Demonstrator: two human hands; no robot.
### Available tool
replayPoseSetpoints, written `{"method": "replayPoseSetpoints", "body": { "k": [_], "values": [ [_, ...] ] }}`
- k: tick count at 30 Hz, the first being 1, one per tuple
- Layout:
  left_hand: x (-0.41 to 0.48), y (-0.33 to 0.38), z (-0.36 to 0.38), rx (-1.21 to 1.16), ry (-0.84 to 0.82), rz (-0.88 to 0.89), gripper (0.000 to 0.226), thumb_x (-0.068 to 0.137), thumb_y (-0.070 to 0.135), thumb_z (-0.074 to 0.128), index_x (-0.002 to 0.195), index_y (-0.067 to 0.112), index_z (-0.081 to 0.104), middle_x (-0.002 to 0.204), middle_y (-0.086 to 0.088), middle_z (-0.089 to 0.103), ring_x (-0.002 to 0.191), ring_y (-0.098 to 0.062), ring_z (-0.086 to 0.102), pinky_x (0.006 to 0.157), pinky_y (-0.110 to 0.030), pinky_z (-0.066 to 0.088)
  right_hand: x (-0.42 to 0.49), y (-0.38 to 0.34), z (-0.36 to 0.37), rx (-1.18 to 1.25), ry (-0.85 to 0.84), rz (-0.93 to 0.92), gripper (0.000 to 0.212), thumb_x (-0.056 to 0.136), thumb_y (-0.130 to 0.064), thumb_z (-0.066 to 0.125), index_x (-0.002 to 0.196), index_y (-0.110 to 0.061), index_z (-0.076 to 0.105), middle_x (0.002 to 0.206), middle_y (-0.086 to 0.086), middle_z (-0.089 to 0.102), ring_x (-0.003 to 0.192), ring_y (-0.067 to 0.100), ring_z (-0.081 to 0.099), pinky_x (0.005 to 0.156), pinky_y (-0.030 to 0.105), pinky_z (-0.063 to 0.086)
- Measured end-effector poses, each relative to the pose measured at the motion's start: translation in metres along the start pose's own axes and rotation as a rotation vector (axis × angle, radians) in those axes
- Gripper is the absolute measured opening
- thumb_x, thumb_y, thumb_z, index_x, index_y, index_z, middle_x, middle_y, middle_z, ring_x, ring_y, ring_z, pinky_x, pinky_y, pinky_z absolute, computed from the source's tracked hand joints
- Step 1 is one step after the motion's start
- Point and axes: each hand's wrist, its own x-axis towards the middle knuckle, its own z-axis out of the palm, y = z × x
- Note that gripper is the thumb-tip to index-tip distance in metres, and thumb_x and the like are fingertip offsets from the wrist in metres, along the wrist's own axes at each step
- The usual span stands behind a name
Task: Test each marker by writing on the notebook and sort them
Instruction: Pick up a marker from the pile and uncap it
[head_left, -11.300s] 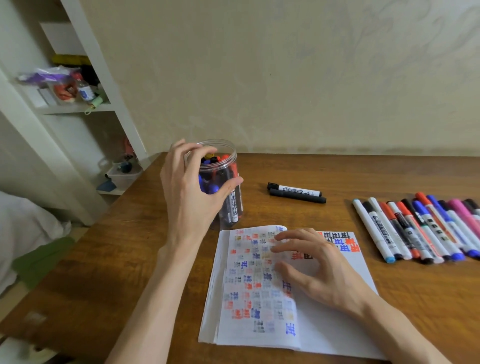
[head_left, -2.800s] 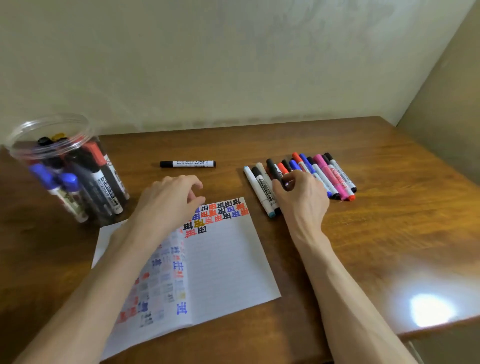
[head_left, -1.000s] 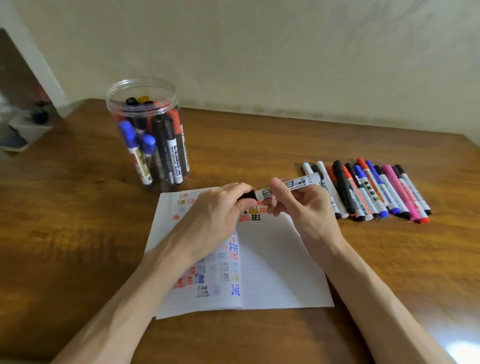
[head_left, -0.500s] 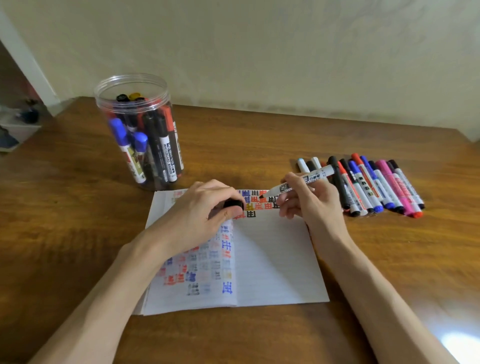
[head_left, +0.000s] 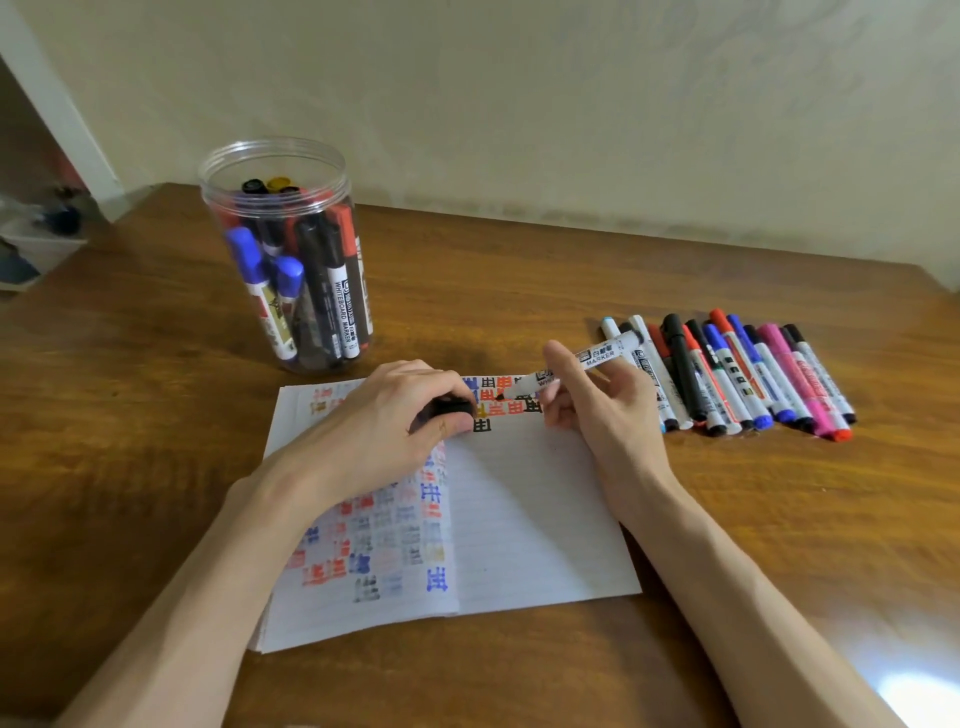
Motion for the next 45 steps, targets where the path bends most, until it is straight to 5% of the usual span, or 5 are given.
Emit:
{"method": "replayPoseSetpoints", "body": {
  "k": [6,13,18,26,45],
  "values": [
    [0.002,0.004,-0.004,-0.115,0.169,0.021,0.019,0.101,0.032,0.062,0.118,0.034,0.069,0.105,0.027,0.061,0.104,0.004,0.056,0.084,-0.018,0.049,0.000,0.001,-0.004,0.016,0.004,-0.004,0.032,0.099,-0.036,0.071,0.080,-0.011,0.076,0.076,0.016,0.074,0.064,0.023,0.063,0.066,0.037,0.049],
    [0.006,-0.003,0.000,-0.012,0.273,0.078,0.026,0.091,0.033,0.070,0.118,0.036,0.071,0.096,0.009,0.066,0.098,-0.013,0.060,0.087,-0.043,0.052,0.000,0.001,0.002,-0.240,0.042,-0.091,0.033,0.102,-0.020,0.065,0.077,0.001,0.073,0.064,0.009,0.074,0.051,0.020,0.066,0.053,0.029,0.053],
    [0.005,0.003,-0.002,-0.038,0.360,0.091,0.026,0.085,0.033,0.079,0.108,0.028,0.070,0.101,0.021,0.068,0.101,0.001,0.062,0.082,-0.015,0.053,-0.001,0.008,0.005,-0.362,0.028,-0.128,0.040,0.101,-0.025,0.067,0.066,-0.006,0.070,0.059,0.004,0.072,0.047,0.017,0.065,0.053,0.028,0.052],
    [0.005,0.003,0.000,-0.024,0.353,0.094,0.022,0.086,0.037,0.076,0.106,0.028,0.069,0.098,0.020,0.070,0.094,-0.004,0.066,0.080,-0.031,0.056,-0.003,0.007,0.005,-0.433,-0.024,-0.188,0.037,0.102,-0.029,0.067,0.070,-0.008,0.071,0.060,-0.004,0.072,0.047,0.012,0.067,0.051,0.022,0.051],
    [0.006,-0.001,0.001,-0.030,0.335,0.041,0.027,0.085,0.048,0.069,0.107,0.032,0.068,0.099,0.024,0.067,0.098,0.002,0.065,0.079,-0.020,0.056,-0.006,0.006,0.006,-0.498,0.019,-0.253,0.030,0.097,-0.029,0.069,0.073,-0.012,0.073,0.062,-0.009,0.072,0.055,0.008,0.069,0.051,0.024,0.054]
  ]
}}
